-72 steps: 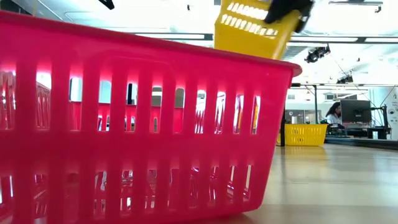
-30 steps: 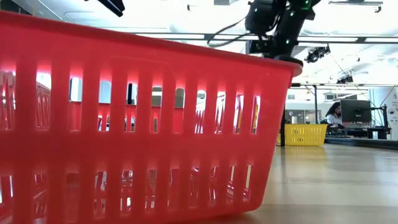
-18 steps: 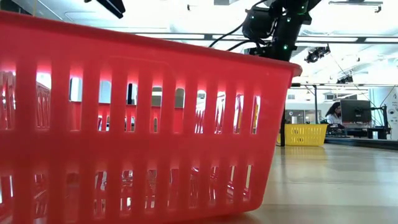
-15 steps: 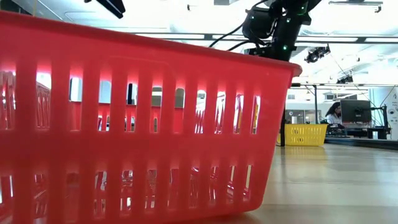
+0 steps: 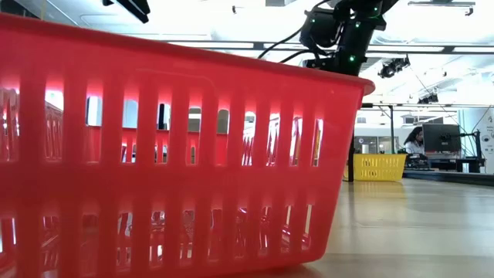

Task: Stack baskets on shelf by color
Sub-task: Stack the bottom yellow bin on top of the yellow bin, then stack the left red bin on top of the red bin

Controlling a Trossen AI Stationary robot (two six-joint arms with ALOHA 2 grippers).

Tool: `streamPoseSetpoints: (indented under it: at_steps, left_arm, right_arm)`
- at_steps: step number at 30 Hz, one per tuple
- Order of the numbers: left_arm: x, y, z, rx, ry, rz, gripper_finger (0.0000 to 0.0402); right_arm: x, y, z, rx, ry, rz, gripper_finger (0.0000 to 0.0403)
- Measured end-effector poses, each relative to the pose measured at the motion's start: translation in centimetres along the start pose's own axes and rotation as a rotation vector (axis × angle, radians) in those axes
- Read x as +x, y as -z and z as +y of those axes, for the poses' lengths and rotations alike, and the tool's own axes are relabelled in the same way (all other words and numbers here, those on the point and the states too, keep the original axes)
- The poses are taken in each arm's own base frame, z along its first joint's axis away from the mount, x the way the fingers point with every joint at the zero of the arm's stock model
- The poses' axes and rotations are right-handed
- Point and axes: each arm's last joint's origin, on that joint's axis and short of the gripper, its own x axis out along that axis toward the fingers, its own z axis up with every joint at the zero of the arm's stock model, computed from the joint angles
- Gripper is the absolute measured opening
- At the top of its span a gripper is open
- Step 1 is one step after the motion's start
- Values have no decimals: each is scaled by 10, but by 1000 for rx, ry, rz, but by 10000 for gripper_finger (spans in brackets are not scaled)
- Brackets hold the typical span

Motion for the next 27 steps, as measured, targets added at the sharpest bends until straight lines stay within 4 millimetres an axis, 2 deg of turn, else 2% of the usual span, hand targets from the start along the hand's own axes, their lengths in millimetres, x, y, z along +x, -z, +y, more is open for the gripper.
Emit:
streamPoseSetpoints:
  at_steps: [5, 12, 16, 27]
  left_arm:
    - [0, 2, 1, 27, 2, 30, 135]
    - [-1, 10, 4, 49, -4, 113, 135]
    - [-2, 15, 0, 88, 21, 140, 135]
    - [35, 56, -23, 186, 172, 271, 135]
  right_arm:
    - [-13, -6, -5, 72, -3, -2, 125]
    - [-41, -13, -6, 193, -29, 29, 129]
    - [-59, -25, -2, 242, -49, -26, 129]
    - [-97, -48, 7, 278, -48, -175, 129]
